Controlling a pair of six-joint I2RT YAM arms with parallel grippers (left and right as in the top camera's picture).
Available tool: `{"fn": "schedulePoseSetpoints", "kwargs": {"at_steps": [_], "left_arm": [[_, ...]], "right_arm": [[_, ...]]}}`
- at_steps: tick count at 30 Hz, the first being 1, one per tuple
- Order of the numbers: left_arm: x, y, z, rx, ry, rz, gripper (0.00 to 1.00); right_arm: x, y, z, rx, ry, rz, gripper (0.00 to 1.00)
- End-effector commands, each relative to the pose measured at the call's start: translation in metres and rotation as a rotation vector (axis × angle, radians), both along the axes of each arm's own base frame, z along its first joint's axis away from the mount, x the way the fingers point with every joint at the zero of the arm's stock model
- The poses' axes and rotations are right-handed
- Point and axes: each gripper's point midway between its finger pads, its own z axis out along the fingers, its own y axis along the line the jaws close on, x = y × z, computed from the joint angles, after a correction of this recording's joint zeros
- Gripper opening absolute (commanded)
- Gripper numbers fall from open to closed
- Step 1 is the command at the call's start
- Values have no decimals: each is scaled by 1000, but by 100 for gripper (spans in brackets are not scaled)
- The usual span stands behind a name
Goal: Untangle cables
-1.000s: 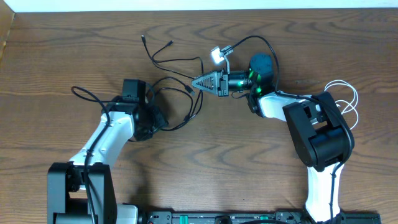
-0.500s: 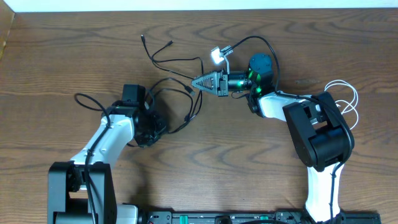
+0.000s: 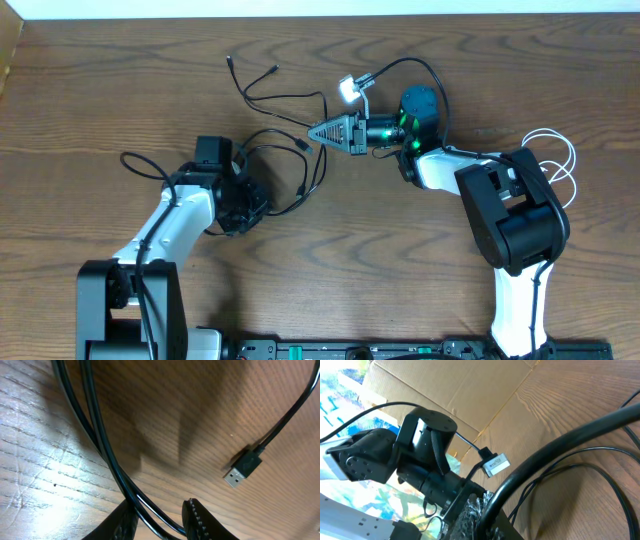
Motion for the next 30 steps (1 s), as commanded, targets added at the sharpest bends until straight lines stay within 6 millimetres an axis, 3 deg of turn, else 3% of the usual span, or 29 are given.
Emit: {"fn": "schedulePoseSetpoints", "kwargs": {"at_steps": [1, 16, 23, 24, 30], "left_arm": [[0, 0, 3, -72, 11, 32, 34], [0, 0, 6, -119, 15, 52, 33], [0, 2, 6, -111, 14, 53, 19], [0, 2, 6, -111, 14, 53, 13], [0, 2, 6, -111, 14, 53, 8]], "right_arm": [[-1, 3, 4, 5, -28, 1, 1], [-1, 3, 4, 5, -28, 0, 1], [-1, 3, 4, 5, -28, 0, 1], [-1, 3, 4, 5, -28, 0, 1], [-1, 3, 4, 5, -28, 0, 1]]}}
